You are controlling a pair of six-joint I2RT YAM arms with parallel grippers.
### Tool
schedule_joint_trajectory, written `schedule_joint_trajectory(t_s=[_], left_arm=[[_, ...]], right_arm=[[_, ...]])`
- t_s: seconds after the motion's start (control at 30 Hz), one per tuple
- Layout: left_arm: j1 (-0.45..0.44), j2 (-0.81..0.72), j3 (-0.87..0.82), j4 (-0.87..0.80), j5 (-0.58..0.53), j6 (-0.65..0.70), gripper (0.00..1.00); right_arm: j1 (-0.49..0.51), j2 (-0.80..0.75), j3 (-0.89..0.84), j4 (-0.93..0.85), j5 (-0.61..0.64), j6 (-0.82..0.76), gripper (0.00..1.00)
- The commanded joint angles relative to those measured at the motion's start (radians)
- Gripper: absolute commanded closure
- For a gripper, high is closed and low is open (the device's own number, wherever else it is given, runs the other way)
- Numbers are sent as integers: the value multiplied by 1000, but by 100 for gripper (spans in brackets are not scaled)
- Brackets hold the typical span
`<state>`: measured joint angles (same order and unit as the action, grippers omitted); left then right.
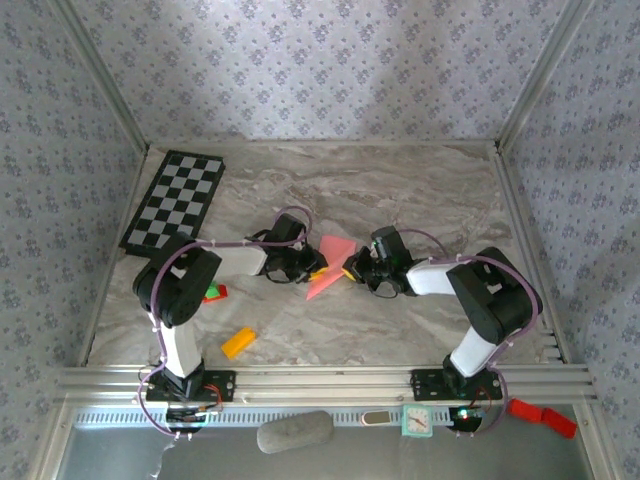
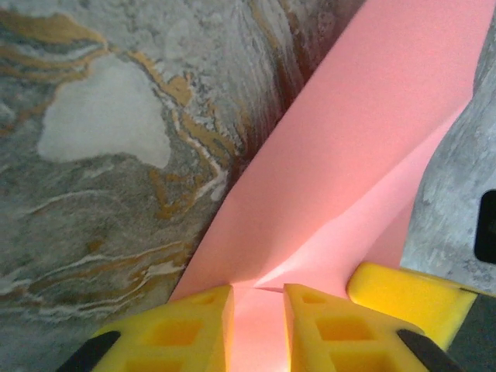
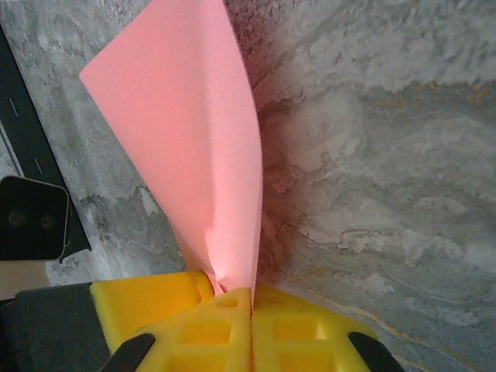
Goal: Fold a paper plane with a square sheet of paper (pick it up from the middle)
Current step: Fold the wing for the fifth time at the center of the table.
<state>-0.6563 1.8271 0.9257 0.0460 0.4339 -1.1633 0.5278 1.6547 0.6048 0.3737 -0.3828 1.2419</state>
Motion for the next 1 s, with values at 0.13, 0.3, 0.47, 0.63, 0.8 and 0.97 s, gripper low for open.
schedule_joint_trajectory(t_s=[0.13,0.3,0.47,0.63,0.8,0.97], left_arm=[[-3,-139,13,-152,-97,185,62],[-68,-204,48,-264,-220,388,55],[-168,-240,59,-303,-399,581,43],[-250,-229,53,-265,-522,732,37],[-318,-205,28,-173,-608,874,36],[-341,-191,-56,-13,-620,996,40]], right_arm=[[-7,-66,-7,-26,30,-7,94],[-3,-101,-11,-52,42,9,94],[1,-146,-10,-108,64,28,94],[-2,-182,-12,-135,67,58,94],[-10,-203,-13,-147,58,84,94],[-22,-207,-13,-153,40,102,94]])
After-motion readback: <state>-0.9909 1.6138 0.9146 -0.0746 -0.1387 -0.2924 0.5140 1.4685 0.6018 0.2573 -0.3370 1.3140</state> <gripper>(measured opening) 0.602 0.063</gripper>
